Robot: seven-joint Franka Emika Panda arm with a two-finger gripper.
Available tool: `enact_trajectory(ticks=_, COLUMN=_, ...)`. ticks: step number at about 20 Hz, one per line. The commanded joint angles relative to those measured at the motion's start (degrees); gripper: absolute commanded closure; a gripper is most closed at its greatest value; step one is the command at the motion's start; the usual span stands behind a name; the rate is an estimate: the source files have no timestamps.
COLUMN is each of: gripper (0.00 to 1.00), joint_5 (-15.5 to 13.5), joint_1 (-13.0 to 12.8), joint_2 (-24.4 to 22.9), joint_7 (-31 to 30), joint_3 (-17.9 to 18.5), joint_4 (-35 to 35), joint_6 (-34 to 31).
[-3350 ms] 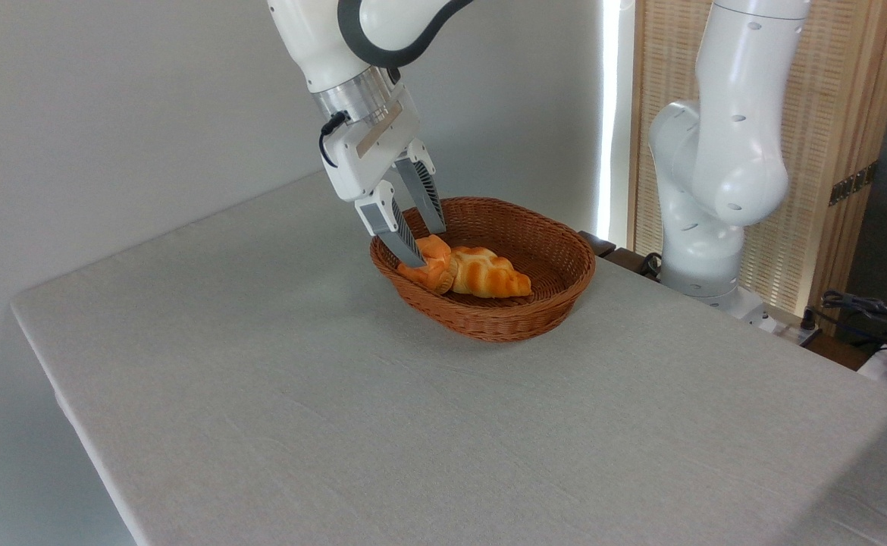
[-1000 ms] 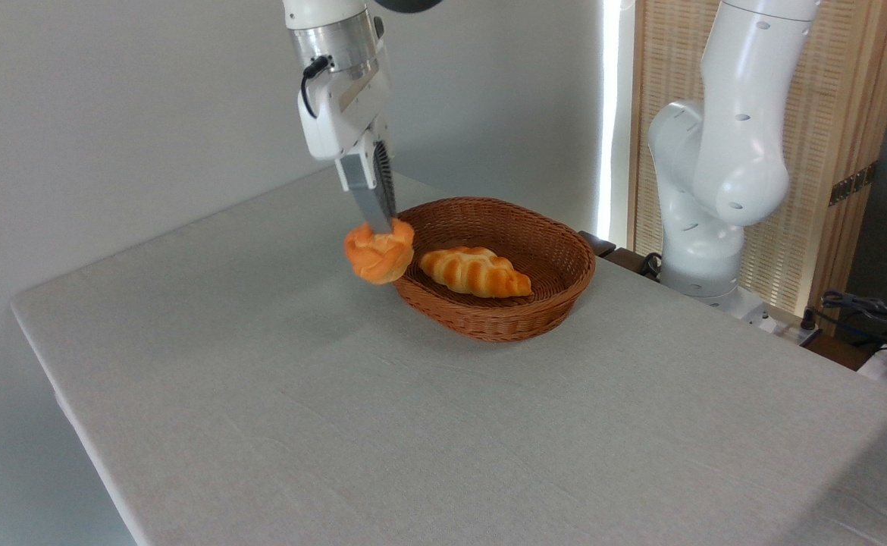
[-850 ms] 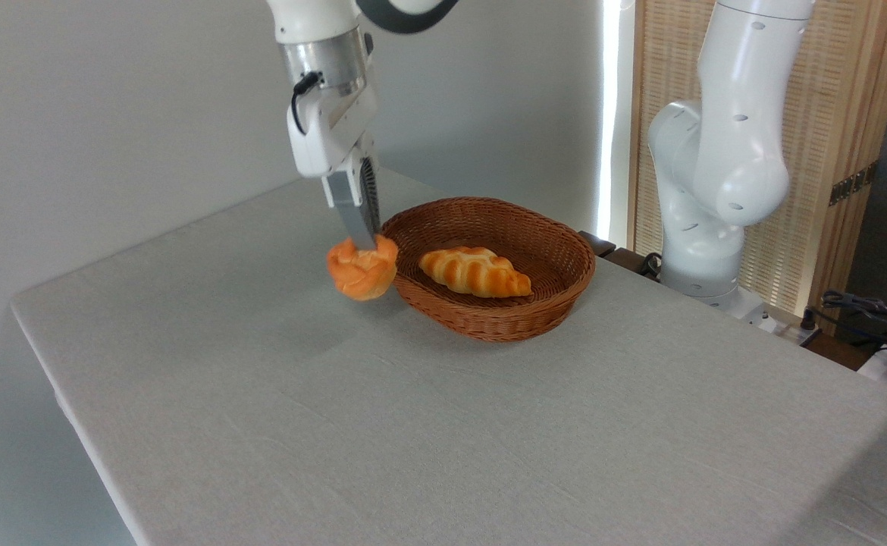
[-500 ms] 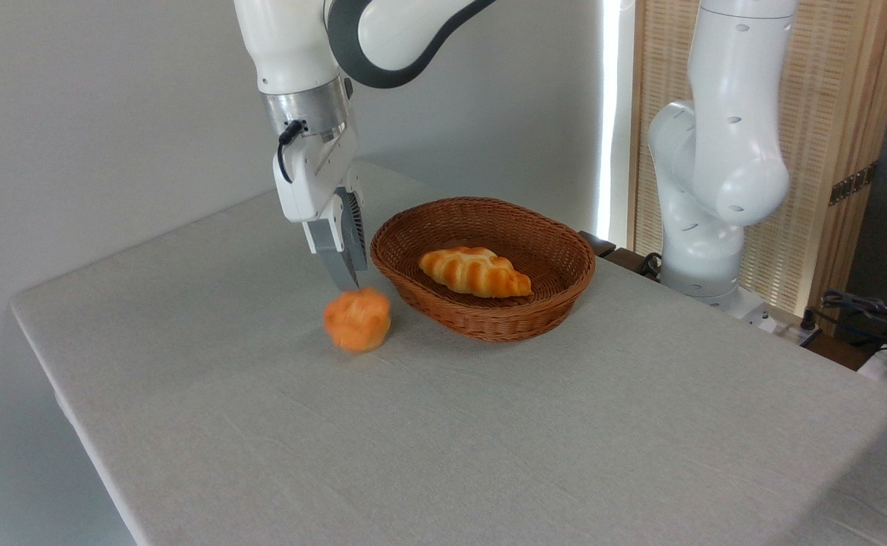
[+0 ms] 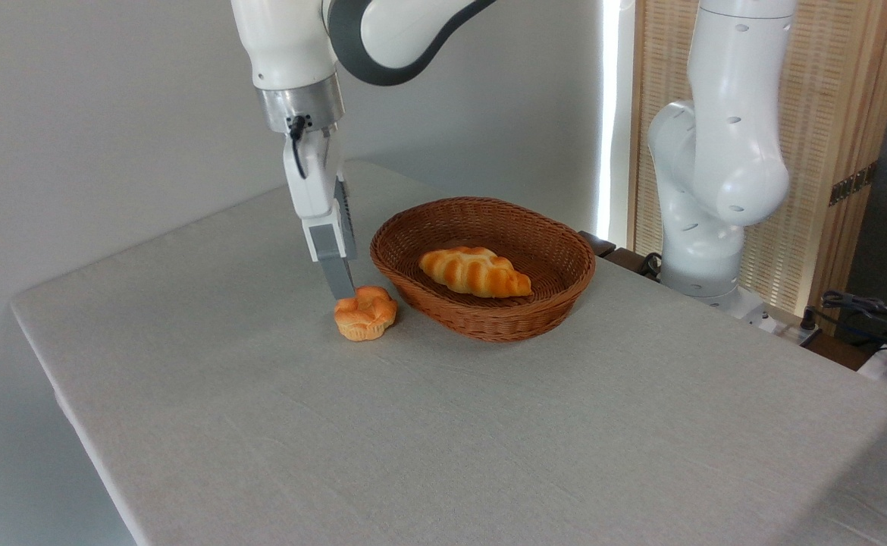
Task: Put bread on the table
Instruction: 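Lower the bun onto the table, open the gripper and raise it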
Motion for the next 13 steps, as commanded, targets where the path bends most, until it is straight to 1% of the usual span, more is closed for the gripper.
enact_trajectory(ticks=1, gripper=0.0, joint_5=-0.69, joint_1=-0.28, joint_2=-1.2, joint_7=-15.58, joint_3=4.39, joint_4=2.89, joint_6=-0.36)
enact_trajectory(ticks=3, gripper=0.0, joint_5=-0.51, joint_1=-0.28, joint_2=-1.46, joint_7=-21.49, joint_3=6.32, joint_4=3.16, joint_6=-0.45)
enact_trajectory(ticks=4, gripper=0.0, joint_5=-0.43, joint_1=-0.28, joint_2=-1.55, joint_7=-22.47, joint_3=6.59, joint_4=3.16, joint_6=-0.45)
enact_trajectory(ticks=5, gripper=0.0, joint_5=-0.25, joint_1=-0.2, joint_2=-1.64, joint_7=-22.48, joint_3=7.29, joint_4=3.24, joint_6=-0.45)
enact_trajectory(ticks=10, gripper=0.0, joint_5=-0.16, joint_1=-0.28, joint_2=-2.43, joint_7=-22.48, joint_3=13.97, joint_4=4.83, joint_6=-0.53)
enact_trajectory(ticks=13, gripper=0.0, joint_5=-0.51, joint_1=-0.28, joint_2=-2.43, joint_7=-22.57, joint_3=15.3, joint_4=5.96, joint_6=-0.53)
